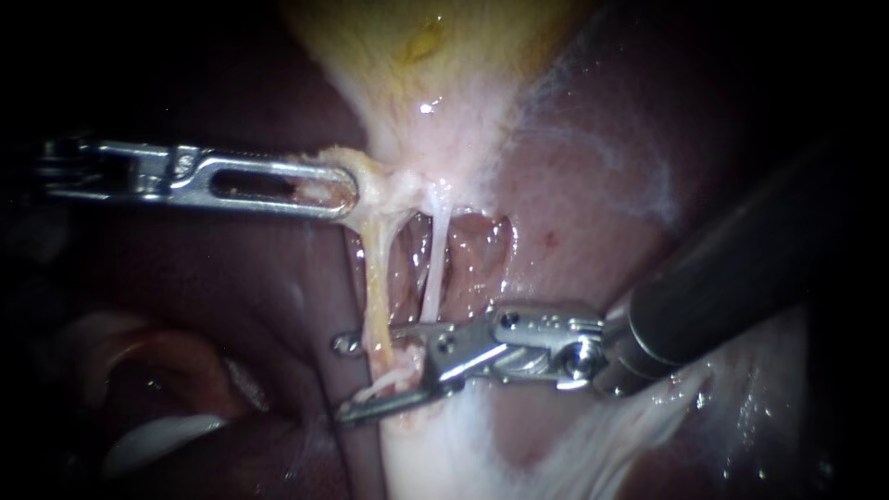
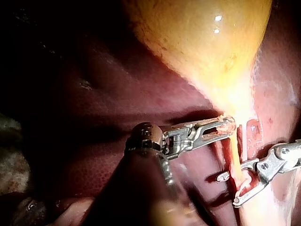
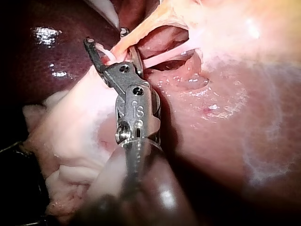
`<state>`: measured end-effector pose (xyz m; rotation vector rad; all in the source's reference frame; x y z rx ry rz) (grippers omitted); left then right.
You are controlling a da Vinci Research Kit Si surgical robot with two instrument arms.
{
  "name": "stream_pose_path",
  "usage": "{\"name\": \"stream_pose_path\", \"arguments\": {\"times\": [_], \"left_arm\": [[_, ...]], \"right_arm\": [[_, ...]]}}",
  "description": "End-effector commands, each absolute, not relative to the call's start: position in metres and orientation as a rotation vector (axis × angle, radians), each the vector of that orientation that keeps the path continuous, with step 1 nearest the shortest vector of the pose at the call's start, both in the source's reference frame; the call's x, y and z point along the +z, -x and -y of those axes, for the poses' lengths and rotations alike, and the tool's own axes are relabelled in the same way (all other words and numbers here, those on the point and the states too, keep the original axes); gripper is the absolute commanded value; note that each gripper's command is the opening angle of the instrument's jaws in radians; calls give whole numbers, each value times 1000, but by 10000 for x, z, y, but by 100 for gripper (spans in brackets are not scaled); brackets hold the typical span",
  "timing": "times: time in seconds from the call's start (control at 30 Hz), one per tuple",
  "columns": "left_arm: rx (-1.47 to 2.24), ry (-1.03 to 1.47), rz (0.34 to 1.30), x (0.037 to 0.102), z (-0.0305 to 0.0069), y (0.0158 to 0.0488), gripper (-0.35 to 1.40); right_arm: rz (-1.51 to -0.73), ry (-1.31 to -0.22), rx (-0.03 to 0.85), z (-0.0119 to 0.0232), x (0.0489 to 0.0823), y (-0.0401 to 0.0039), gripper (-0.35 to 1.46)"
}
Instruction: Clipping first clip left tube
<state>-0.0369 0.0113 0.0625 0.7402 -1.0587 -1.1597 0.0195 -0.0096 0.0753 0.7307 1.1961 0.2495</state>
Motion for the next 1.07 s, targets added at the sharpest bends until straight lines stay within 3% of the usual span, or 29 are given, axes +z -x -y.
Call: {"name": "stream_pose_path", "arguments": {"times": [0.03,0.17,0.3,0.47,1.07], "left_arm": [[-1160,-740,1058,625,-113,369,-35],[-1160,-740,1058,625,-113,368,-35],[-1160,-740,1058,625,-113,368,-35],[-1159,-740,1058,625,-113,368,-35],[-1159,-740,1058,625,-113,368,-35]], "right_arm": [[-1197,-730,250,95,751,-194,37],[-1173,-715,262,88,743,-190,16],[-1096,-705,252,81,735,-182,-35],[-997,-668,244,77,730,-176,-35],[-985,-678,236,78,730,-174,-35]]}}
